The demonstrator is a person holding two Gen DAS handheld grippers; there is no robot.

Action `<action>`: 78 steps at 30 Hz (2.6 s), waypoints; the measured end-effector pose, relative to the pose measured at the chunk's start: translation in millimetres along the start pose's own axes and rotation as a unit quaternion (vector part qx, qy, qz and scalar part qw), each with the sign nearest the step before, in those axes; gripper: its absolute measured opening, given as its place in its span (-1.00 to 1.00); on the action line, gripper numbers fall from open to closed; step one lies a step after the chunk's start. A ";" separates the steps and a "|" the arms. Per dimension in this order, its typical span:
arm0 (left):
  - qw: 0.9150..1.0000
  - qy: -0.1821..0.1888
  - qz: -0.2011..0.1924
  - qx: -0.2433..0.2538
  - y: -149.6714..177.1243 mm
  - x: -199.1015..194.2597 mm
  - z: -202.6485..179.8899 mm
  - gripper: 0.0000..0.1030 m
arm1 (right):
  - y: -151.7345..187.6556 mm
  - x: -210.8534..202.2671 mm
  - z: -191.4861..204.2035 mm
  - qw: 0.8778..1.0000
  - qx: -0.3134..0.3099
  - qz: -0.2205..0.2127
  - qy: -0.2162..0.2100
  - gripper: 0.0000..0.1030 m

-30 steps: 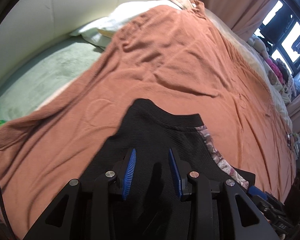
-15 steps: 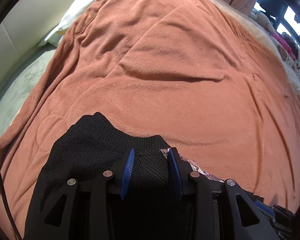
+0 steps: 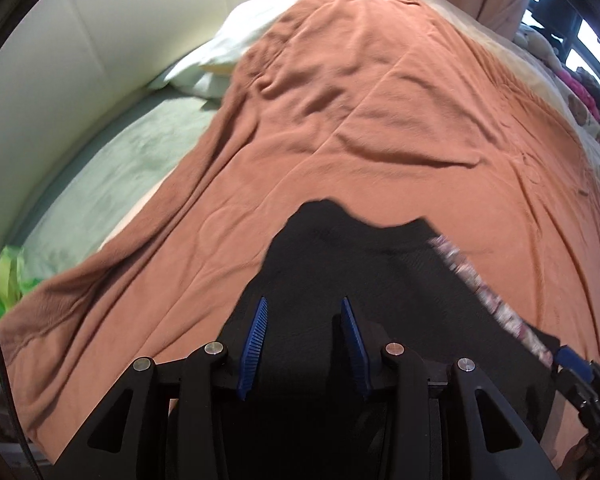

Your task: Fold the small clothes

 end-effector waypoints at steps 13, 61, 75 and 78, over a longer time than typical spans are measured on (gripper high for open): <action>0.999 -0.012 0.020 -0.023 66.7 -14.0 49.4 -0.09 | 28.5 -13.9 56.7 0.997 -0.073 0.032 -0.014 -0.09; 0.996 0.036 -0.012 -0.082 278.9 -147.6 5.9 -0.07 | 169.4 -147.4 87.5 0.994 -0.079 0.070 0.022 -0.10; 0.990 0.080 -0.087 -0.075 324.9 -250.1 -33.8 -0.06 | 197.2 -283.6 81.0 0.996 -0.063 -0.014 0.063 -0.10; 0.989 0.086 -0.099 -0.066 334.3 -267.2 -43.9 -0.06 | 208.4 -311.7 85.4 0.995 -0.061 -0.028 0.069 -0.09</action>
Point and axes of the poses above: each gripper's, at about its wrist camera, not at the fingertips, and x roughly the way its jaws point, z to its left, y to its underside, the point moved 8 cm from there along x, roughly the way its jaws point, and after that the axes turned 3 degrees about -x, right-handed, at the moved point
